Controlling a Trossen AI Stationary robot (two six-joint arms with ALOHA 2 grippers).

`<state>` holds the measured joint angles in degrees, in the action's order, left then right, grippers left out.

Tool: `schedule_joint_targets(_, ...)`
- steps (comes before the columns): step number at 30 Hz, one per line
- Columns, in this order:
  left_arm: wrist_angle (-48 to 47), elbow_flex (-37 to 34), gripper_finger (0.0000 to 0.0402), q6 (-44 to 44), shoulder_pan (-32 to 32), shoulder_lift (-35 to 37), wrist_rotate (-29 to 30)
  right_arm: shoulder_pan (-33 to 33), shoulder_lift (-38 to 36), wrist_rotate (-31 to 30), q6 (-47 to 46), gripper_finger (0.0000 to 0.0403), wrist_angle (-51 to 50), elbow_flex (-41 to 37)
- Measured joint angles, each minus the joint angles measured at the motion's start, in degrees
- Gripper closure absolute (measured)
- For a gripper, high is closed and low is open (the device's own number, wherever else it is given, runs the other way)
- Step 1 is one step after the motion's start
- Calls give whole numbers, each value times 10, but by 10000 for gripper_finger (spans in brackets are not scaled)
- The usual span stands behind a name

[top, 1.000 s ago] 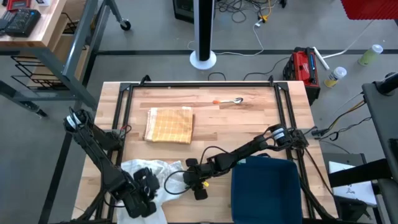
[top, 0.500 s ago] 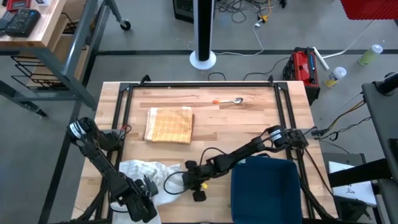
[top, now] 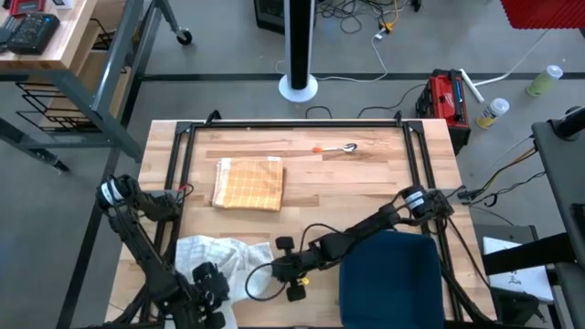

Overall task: Fold towel
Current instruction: Fold the white towel

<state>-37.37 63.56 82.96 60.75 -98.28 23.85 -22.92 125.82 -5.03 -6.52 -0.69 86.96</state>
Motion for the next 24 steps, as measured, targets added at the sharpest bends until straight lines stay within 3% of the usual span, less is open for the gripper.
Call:
schedule_joint_targets(5,-150,95,399,-15,7,0,69,-23,-56,-110,32,402,-87,0)
schedule_joint_targets(9,-278,164,400,-5,7,0,83,-33,-114,-173,36,403,-158,0)
schedule_joint_targets(15,-475,224,401,60,-5,0,138,-56,-183,-401,25,403,-299,0)
schedule_joint_targets(19,-529,232,401,63,-23,1,228,-66,-210,-509,14,403,-357,0)
schedule_joint_targets(24,-527,239,401,-19,-64,7,295,-66,-241,-600,56,403,-359,6)
